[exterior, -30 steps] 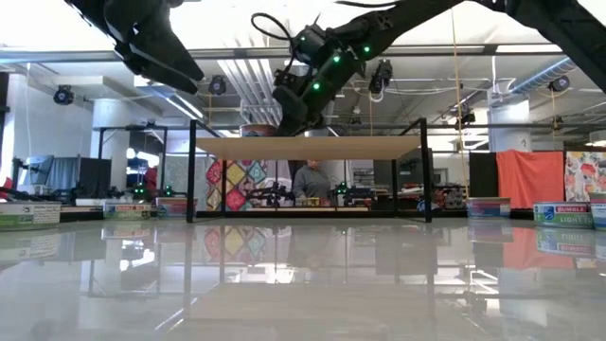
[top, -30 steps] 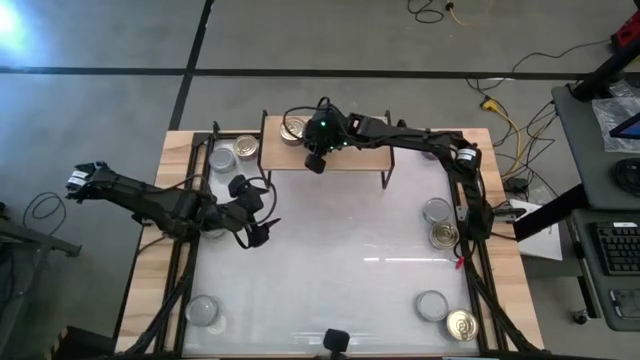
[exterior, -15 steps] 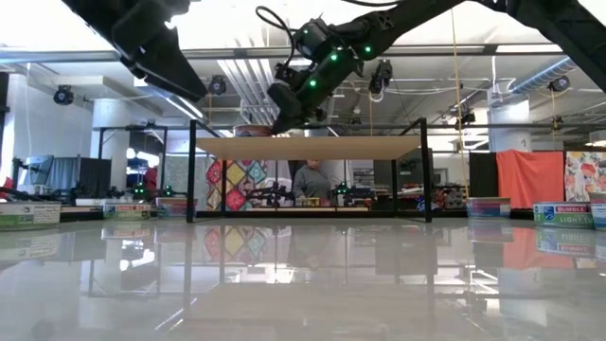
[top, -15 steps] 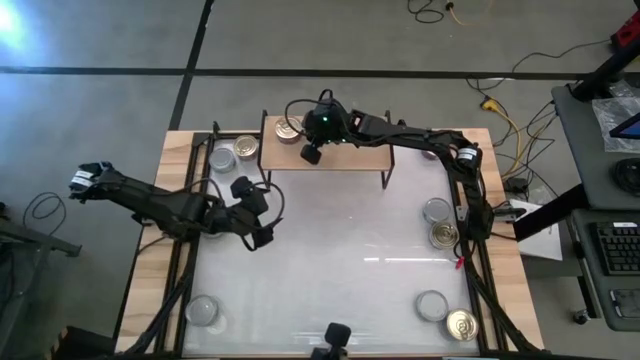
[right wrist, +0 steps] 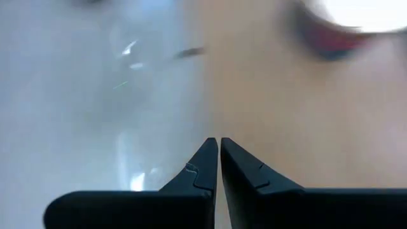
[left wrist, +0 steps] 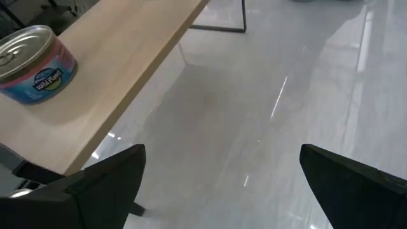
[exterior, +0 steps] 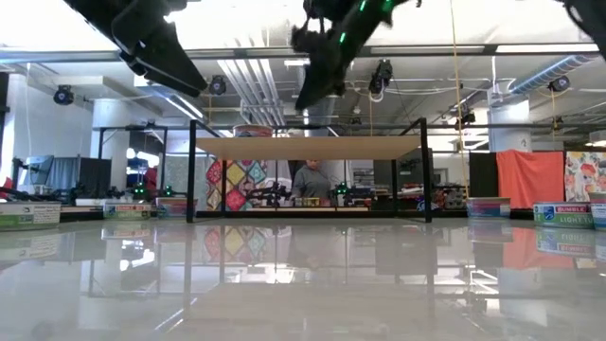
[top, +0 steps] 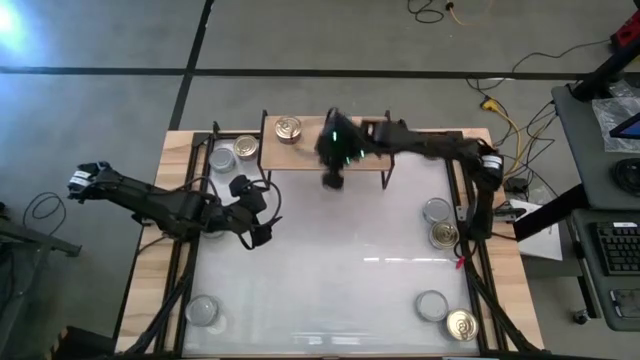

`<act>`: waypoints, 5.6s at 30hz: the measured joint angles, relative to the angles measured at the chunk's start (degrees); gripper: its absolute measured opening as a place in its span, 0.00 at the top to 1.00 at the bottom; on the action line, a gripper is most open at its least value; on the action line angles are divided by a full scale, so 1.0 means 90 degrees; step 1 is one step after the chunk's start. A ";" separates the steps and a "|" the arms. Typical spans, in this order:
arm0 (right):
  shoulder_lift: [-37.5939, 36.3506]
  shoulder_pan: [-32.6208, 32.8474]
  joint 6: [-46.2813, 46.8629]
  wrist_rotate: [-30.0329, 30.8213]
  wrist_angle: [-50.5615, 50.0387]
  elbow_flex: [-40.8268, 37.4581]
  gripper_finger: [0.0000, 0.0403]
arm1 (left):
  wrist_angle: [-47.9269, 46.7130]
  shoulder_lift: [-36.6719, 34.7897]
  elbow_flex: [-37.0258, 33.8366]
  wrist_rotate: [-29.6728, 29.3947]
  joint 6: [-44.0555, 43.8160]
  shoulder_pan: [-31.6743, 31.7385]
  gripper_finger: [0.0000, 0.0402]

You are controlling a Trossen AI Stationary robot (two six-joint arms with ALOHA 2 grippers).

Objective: Stack canned seafood by type on shelf
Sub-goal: Put the blue and pink tuna can on the shelf

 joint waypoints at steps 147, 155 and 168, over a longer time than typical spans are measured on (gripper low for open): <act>-0.0452 0.4681 0.3819 0.2391 0.1862 -0.4322 0.97 | 0.4181 0.5818 0.1236 0.0723 -0.1896 -0.2223 0.09; -0.0460 0.4681 0.3792 0.2385 0.1810 -0.4327 0.97 | 0.4140 0.5735 0.1239 0.1216 -0.1639 -0.1890 0.02; -0.0432 0.4564 0.3650 0.2383 0.1763 -0.4329 0.97 | 0.4114 0.5673 0.1236 0.1103 -0.1235 -0.1578 0.02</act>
